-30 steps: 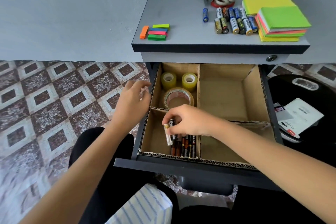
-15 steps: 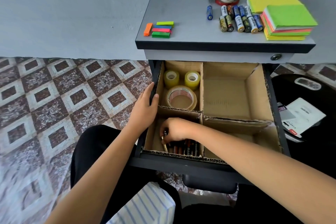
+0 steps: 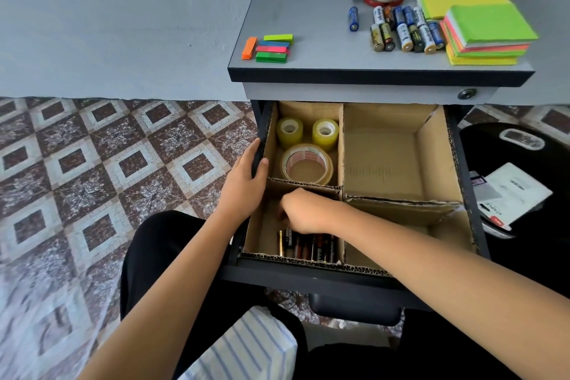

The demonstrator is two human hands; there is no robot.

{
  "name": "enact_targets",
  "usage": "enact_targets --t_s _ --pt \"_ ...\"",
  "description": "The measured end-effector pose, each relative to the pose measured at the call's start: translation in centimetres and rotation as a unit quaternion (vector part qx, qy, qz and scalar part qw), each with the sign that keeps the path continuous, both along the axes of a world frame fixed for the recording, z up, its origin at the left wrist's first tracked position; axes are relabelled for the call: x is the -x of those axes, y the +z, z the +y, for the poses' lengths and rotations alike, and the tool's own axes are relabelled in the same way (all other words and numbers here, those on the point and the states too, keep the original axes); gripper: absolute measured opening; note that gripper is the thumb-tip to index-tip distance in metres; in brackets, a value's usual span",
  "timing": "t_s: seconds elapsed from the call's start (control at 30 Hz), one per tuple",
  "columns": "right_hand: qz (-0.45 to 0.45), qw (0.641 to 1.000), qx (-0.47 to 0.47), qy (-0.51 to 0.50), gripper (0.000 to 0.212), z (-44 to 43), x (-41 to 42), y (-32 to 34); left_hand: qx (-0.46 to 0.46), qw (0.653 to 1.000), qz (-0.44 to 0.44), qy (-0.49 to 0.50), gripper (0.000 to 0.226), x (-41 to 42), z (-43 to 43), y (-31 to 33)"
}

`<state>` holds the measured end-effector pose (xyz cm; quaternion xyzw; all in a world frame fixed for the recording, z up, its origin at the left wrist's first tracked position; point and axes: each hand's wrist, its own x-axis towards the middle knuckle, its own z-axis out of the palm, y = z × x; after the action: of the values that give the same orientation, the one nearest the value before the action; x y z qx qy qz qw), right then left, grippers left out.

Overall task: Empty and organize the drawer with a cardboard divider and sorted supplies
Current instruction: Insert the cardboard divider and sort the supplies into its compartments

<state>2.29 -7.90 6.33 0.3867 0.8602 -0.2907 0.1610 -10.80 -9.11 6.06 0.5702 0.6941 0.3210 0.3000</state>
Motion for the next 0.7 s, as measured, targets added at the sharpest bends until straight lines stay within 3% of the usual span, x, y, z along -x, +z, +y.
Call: enact_targets --t_s 0.13,0.27,0.47,0.7 --pt "-0.005 1.000 -0.018 0.004 0.036 -0.1 -0.1 0.1 0.001 1.000 -0.010 0.005 0.049 0.1 0.0 -0.1" --pt "-0.020 0.999 0.027 0.004 0.016 0.4 -0.3 -0.7 0.001 1.000 -0.011 0.007 0.049 0.1 0.0 -0.2" --pt "0.029 0.995 0.098 0.013 0.035 0.6 -0.3 0.1 0.000 1.000 -0.017 0.009 0.049 0.2 0.1 -0.4" --pt "0.024 0.992 0.117 0.040 0.033 0.4 -0.1 0.0 0.001 1.000 -0.016 0.007 0.049 0.2 0.0 -0.3"
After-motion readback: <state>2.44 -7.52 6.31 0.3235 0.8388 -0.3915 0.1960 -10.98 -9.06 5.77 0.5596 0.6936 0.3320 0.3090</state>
